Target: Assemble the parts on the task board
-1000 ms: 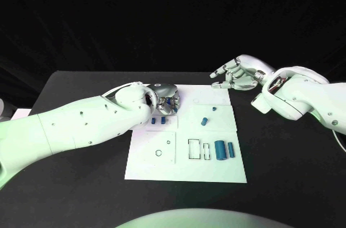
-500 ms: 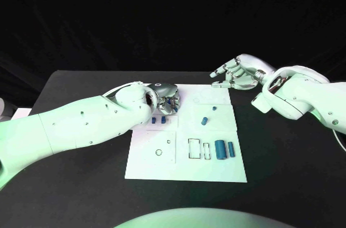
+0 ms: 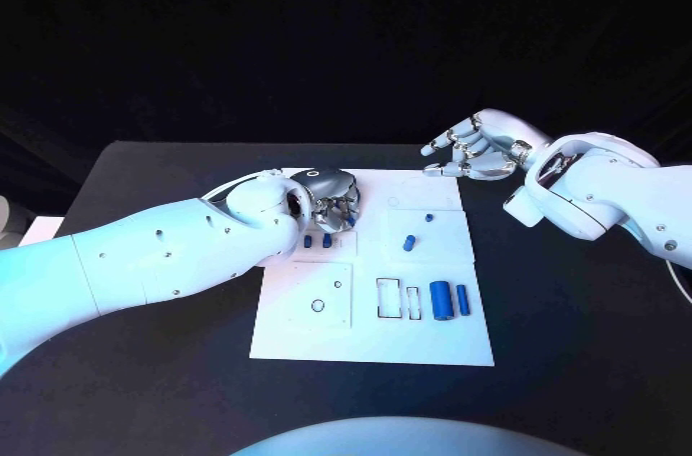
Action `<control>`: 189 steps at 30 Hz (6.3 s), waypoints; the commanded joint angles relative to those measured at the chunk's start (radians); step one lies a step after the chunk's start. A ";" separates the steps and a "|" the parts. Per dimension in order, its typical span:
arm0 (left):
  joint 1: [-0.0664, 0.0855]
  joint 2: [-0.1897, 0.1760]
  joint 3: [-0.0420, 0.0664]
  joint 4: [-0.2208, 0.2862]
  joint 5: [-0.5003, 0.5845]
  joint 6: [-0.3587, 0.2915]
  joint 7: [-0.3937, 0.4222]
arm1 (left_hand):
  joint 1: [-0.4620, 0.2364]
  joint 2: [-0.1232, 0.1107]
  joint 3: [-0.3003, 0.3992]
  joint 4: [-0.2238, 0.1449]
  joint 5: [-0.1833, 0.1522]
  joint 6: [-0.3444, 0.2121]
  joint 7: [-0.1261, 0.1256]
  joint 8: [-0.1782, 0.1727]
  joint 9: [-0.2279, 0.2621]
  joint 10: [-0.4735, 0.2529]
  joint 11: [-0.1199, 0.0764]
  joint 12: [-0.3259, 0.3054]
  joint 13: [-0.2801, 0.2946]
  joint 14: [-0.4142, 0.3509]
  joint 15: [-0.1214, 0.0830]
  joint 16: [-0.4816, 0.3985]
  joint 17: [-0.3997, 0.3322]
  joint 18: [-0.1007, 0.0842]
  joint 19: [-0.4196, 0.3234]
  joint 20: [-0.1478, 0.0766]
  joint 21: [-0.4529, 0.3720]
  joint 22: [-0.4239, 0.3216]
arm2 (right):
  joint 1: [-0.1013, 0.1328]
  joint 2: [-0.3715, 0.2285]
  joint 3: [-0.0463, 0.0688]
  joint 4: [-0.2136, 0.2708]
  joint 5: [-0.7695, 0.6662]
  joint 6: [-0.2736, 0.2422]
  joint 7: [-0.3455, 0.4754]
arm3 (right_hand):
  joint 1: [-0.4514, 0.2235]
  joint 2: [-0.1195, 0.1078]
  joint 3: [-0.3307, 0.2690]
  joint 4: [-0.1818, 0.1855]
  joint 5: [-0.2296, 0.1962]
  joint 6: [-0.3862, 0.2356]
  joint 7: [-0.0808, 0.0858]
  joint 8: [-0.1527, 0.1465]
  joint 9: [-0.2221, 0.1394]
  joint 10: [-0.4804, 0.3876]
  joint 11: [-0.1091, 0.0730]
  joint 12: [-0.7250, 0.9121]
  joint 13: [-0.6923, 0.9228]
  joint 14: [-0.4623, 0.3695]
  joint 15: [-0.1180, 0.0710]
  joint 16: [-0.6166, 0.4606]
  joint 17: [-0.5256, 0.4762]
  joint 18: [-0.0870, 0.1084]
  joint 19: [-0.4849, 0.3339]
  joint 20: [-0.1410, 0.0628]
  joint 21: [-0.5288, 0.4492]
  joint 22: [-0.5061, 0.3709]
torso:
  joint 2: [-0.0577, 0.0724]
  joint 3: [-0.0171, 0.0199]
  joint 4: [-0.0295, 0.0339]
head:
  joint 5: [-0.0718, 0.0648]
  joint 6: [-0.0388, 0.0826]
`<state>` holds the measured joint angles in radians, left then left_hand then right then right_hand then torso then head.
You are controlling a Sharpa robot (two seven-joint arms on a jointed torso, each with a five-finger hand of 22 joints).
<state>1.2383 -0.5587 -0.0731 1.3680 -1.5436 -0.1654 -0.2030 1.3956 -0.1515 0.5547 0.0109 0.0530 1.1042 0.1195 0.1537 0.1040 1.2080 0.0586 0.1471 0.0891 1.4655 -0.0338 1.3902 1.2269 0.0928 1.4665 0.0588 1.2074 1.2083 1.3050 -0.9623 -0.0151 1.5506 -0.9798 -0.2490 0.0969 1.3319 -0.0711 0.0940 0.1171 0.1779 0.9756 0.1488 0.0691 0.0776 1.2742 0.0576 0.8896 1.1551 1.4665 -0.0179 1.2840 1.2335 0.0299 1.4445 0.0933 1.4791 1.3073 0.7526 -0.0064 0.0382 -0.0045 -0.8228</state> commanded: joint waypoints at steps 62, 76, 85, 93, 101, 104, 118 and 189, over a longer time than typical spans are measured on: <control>-0.005 -0.170 0.023 0.101 0.123 -0.056 0.031 | -0.026 -0.011 0.011 -0.009 0.010 0.004 0.017 -0.024 -0.008 0.007 0.009 -0.028 -0.002 0.042 0.013 -0.003 -0.009 -0.015 0.038 0.012 0.016 0.016 | -0.009 0.008 0.000 -0.015 -0.006 0.014 0.012 | 0.008 0.005 -0.007 -0.001 0.004 -0.005 -0.001 0.001 0.002 0.003 0.000 0.004 -0.002 0.028 0.001 -0.002 0.000 0.015 -0.004 0.001 -0.002 0.083 | 0.000 0.0004 0.0003 | 0.017 0.007; -0.007 -0.168 0.022 0.099 0.124 -0.028 0.023 | -0.028 -0.012 0.011 -0.010 0.009 0.005 0.017 -0.025 -0.008 0.008 0.009 -0.030 -0.002 0.042 0.014 -0.002 -0.009 -0.015 0.038 0.013 0.016 0.016 | -0.009 0.009 0.000 -0.015 -0.006 0.014 0.012 | 0.008 0.005 -0.008 -0.001 0.004 -0.005 -0.001 0.001 0.002 0.003 0.000 0.002 -0.005 0.028 0.001 -0.005 -0.001 0.015 -0.004 0.001 -0.003 0.083 | 0.000 0.0005 -0.0007 | 0.019 0.003; -0.008 -0.162 0.022 0.085 0.119 -0.009 0.011 | -0.029 -0.014 0.011 -0.011 0.007 0.005 0.017 -0.027 -0.009 0.008 0.009 -0.032 -0.002 0.041 0.014 -0.002 -0.010 -0.015 0.038 0.013 0.015 0.015 | -0.009 0.007 0.000 -0.012 -0.006 0.014 0.013 | 0.008 0.005 -0.008 -0.001 0.004 -0.005 -0.001 0.001 0.002 0.003 0.000 0.002 -0.005 0.028 0.001 -0.005 -0.001 0.015 -0.004 0.001 -0.003 0.083 | 0.000 0.0007 -0.0015 | 0.019 0.002; -0.010 -0.157 0.022 0.079 0.116 0.000 0.009 | -0.030 -0.014 0.011 -0.011 0.006 0.005 0.017 -0.028 -0.009 0.008 0.009 -0.034 -0.002 0.041 0.014 -0.002 -0.010 -0.015 0.037 0.013 0.015 0.015 | -0.009 0.006 0.000 -0.010 -0.005 0.015 0.013 | 0.008 0.005 -0.008 -0.001 0.004 -0.005 -0.001 0.001 0.002 0.003 0.000 0.002 -0.005 0.028 0.001 -0.005 -0.001 0.015 -0.004 0.001 -0.003 0.083 | 0.001 0.0006 -0.0012 | 0.017 -0.001; -0.011 -0.152 0.022 0.075 0.115 -0.002 0.010 | -0.032 -0.016 0.010 -0.011 0.004 0.005 0.017 -0.029 -0.010 0.008 0.009 -0.035 -0.002 0.041 0.014 -0.002 -0.010 -0.015 0.037 0.014 0.014 0.015 | -0.009 0.005 0.000 -0.009 -0.005 0.017 0.012 | 0.008 0.006 -0.009 -0.001 0.004 -0.005 -0.001 0.000 0.002 0.003 0.000 0.001 -0.006 0.029 0.001 -0.006 -0.002 0.016 -0.004 0.001 -0.003 0.082 | 0.001 0.0005 -0.0009 | 0.015 -0.001; -0.011 -0.151 0.022 0.073 0.115 -0.001 0.009 | -0.032 -0.016 0.010 -0.011 0.004 0.005 0.017 -0.029 -0.010 0.008 0.009 -0.035 -0.002 0.041 0.014 -0.002 -0.010 -0.015 0.037 0.014 0.014 0.015 | -0.009 0.006 0.000 -0.009 -0.005 0.018 0.012 | 0.008 0.006 -0.009 -0.001 0.004 -0.005 -0.001 0.000 0.002 0.003 0.000 0.001 -0.006 0.029 0.001 -0.006 -0.002 0.016 -0.004 0.001 -0.003 0.082 | 0.000 0.0003 -0.0013 | 0.016 -0.001; -0.012 -0.150 0.022 0.070 0.115 0.020 -0.010 | -0.054 -0.034 0.006 -0.012 0.003 -0.055 0.027 -0.083 -0.035 -0.026 0.023 -0.072 -0.010 0.037 0.025 -0.004 -0.023 -0.014 0.032 0.023 0.011 0.016 | -0.009 0.005 0.000 -0.009 -0.004 0.020 0.010 | 0.008 0.006 -0.009 -0.001 0.004 -0.005 -0.001 0.000 0.002 0.003 0.000 0.001 -0.006 0.029 0.001 -0.006 -0.002 0.016 -0.004 0.001 -0.003 0.082 | 0.000 0.0003 -0.0005 | 0.014 -0.001; -0.052 -0.371 0.027 0.260 1.732 -0.027 0.661 | -0.066 0.114 -0.178 -0.045 0.044 -0.103 0.049 0.031 -0.031 -0.258 0.030 0.452 0.285 -0.274 0.047 -0.206 -0.456 0.087 -0.286 0.053 -0.597 -0.490 | -0.113 0.050 0.000 0.008 -0.799 0.075 -0.202 | 0.091 -0.082 0.311 -0.047 -0.046 0.099 -0.032 -0.004 -0.001 -0.162 0.012 -0.823 -0.983 0.039 -0.012 -0.055 -0.048 0.013 0.013 -0.010 -0.002 0.096 | -0.003 -0.0043 0.0015 | -0.047 0.027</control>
<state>1.1873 -0.9297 -0.0461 1.6239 0.1694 -0.2335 0.4443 1.3301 -0.0460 0.3728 -0.0354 0.0916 1.0056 0.1676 0.1811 0.0733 0.9557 0.0890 0.6018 0.3761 1.1962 0.0138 1.1879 0.7744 0.1637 1.1854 0.1110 0.6078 0.7196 1.1938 -0.9141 -0.0152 1.5592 -1.7513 -0.2128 -0.0985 1.4281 -0.1491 0.3978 0.0703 0.1368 1.0765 0.1237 0.0690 0.0773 1.1130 0.0719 0.0712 0.1728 1.4656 -0.0244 1.2317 1.1862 0.0458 1.4575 0.0876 1.4709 1.3081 0.7498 -0.0116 0.0394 -0.0528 -0.7950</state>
